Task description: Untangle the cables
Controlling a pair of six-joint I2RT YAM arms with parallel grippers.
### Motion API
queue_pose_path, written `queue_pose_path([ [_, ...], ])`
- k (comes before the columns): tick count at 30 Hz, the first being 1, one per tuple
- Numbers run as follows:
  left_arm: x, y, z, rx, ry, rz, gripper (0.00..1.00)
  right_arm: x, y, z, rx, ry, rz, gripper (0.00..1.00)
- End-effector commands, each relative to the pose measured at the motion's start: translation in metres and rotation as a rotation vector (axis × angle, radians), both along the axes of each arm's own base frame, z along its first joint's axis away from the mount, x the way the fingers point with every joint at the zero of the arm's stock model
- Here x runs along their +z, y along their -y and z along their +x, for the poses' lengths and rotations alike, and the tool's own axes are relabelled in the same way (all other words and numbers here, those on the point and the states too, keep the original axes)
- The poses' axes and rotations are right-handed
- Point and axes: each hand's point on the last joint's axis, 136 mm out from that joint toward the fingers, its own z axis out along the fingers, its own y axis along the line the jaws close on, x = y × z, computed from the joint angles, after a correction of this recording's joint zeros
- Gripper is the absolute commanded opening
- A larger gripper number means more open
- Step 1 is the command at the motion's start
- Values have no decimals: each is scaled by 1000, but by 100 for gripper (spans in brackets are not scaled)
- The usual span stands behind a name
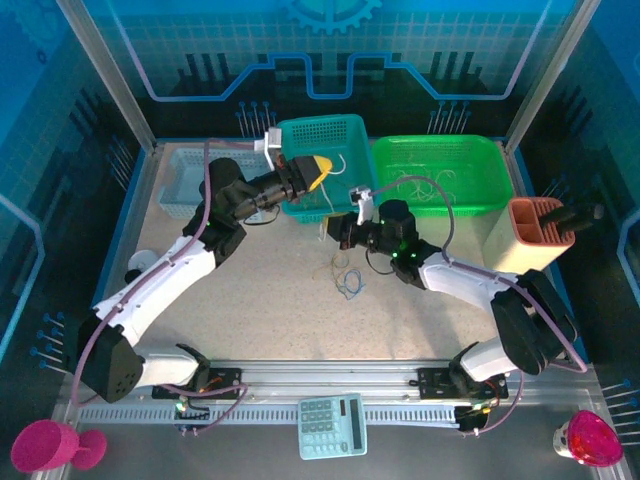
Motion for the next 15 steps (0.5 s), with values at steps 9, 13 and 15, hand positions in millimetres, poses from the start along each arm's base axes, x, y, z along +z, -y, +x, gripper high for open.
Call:
queue_pose_path([
  [9,81,-10,-25,-31,201,-141,0,-31,-18,-5,11,-64,-35,17],
  [13,88,-12,-28,-30,215,-151,0,-42,-13,-6,-11,-84,-52,13],
  [15,95,-13,-30,-32,228,-159,0,-47,-11,-8,-17,-96,-58,12],
])
